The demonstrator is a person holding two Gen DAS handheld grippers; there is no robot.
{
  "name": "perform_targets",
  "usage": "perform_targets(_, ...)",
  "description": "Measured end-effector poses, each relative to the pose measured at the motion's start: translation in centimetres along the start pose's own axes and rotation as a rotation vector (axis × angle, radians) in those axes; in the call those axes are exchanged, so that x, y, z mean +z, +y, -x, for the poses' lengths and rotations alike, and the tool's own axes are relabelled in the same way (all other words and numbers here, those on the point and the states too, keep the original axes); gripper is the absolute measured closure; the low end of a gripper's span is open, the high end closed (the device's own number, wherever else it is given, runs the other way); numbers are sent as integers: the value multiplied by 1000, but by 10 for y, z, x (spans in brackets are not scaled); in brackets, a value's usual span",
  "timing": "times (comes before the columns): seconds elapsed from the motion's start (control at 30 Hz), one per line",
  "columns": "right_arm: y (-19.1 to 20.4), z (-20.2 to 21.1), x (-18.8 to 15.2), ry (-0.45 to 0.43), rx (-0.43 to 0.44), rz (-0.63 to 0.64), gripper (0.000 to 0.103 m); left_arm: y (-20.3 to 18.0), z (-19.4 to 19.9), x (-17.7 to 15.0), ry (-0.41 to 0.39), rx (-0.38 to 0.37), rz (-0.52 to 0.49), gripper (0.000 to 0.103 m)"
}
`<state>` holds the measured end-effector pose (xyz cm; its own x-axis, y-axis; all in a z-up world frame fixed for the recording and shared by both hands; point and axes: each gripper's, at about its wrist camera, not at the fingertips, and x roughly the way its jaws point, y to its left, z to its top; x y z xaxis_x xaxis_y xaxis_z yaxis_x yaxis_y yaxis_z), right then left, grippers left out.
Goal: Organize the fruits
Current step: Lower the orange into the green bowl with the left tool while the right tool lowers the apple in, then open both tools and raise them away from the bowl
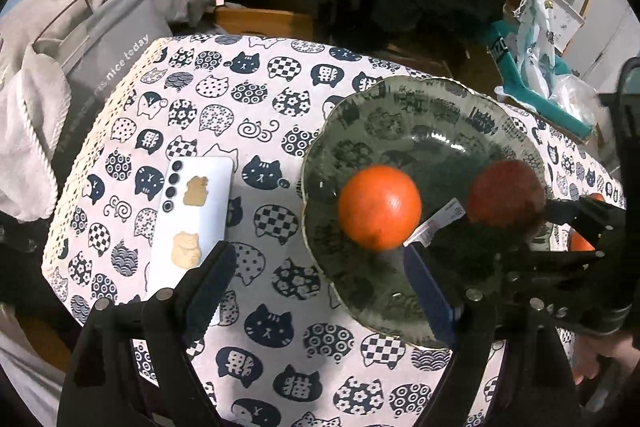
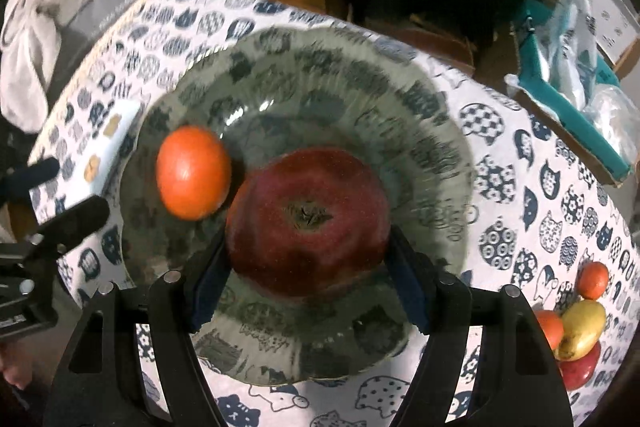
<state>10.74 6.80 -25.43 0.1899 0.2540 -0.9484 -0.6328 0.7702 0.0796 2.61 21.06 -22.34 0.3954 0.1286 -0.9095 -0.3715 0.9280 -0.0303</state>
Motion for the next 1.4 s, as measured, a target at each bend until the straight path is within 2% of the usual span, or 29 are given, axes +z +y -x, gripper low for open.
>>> perform_targets(0.4, 15, -27, -8, 93, -16, 43, 29, 12, -1, -4, 18, 2, 25, 16)
perform_targets(0.63, 20, -17, -4, 50, 8, 59, 26, 14, 0, -4, 17, 3, 30, 16)
perform_targets(0.93, 1, 30, 8, -68, 64, -21, 24, 16, 16, -2, -10, -14, 49, 16)
perform_targets(1.13, -17, 74, 8, -167, 13, -78, 24, 2, 36, 2, -56, -46, 28, 16)
perform_targets(1.4, -30, 124, -4, -275, -59, -93, 24, -17, 66, 5, -109, -97, 3, 16)
